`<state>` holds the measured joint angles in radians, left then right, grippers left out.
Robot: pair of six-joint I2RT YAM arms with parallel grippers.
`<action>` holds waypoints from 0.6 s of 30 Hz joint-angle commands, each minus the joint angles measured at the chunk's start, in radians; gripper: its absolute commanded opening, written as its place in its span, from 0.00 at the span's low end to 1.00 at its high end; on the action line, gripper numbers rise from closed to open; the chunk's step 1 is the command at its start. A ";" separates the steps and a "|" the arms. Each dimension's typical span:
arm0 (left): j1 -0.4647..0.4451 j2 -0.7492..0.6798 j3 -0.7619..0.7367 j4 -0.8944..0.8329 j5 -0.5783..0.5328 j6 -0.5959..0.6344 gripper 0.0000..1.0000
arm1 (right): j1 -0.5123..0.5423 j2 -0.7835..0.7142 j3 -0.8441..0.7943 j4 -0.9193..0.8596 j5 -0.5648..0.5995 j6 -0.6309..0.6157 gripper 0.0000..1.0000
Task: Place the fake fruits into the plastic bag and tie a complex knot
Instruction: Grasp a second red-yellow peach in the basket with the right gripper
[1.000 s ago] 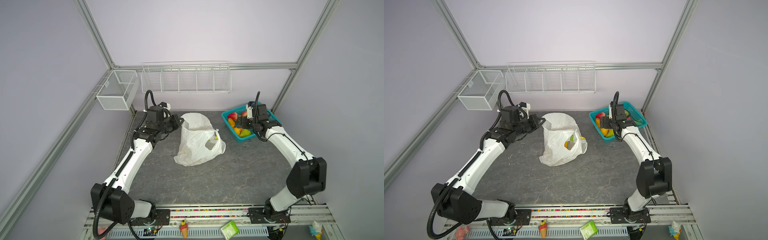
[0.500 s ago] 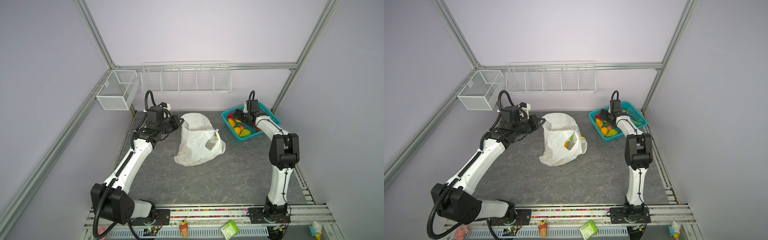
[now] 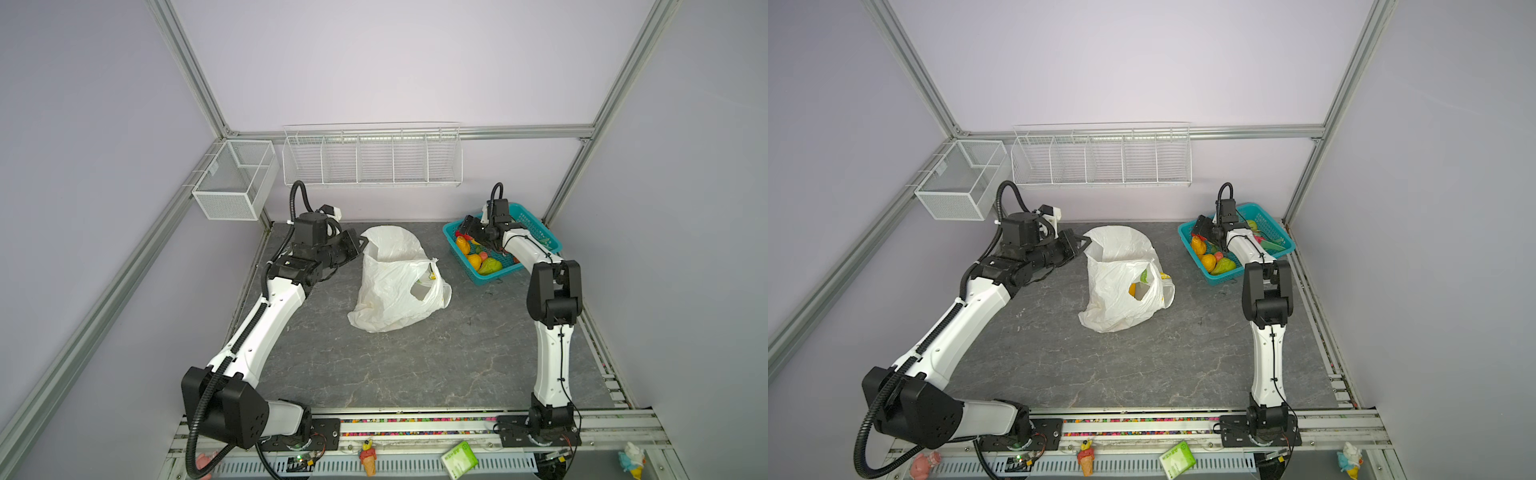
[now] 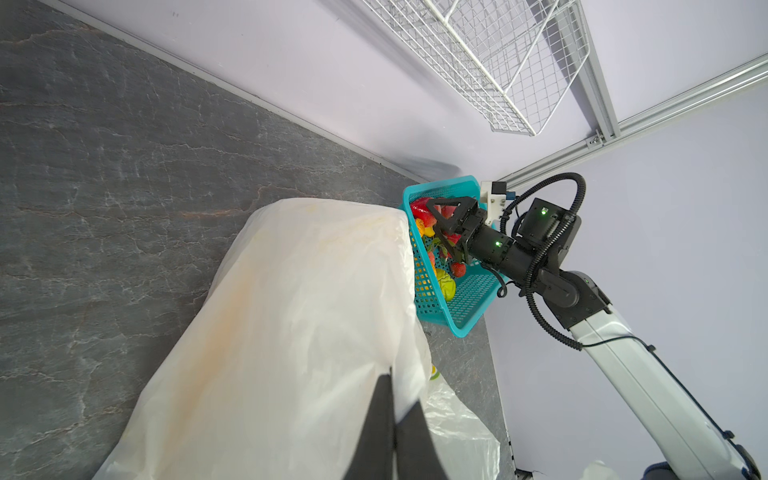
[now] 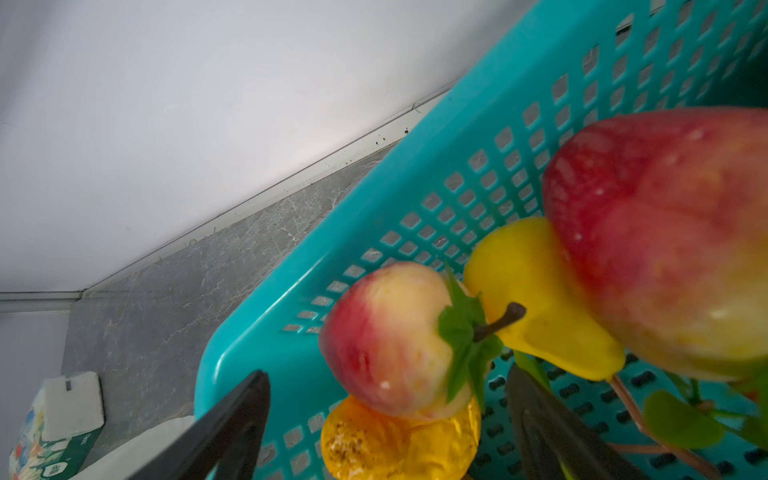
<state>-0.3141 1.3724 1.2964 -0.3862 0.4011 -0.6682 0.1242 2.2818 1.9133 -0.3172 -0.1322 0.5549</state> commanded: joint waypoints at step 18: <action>0.005 -0.018 -0.011 0.011 0.012 0.015 0.00 | -0.016 0.085 0.064 0.050 -0.073 -0.007 0.86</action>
<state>-0.3141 1.3724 1.2961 -0.3862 0.4088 -0.6685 0.1135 2.3478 1.9518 -0.2943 -0.1810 0.5583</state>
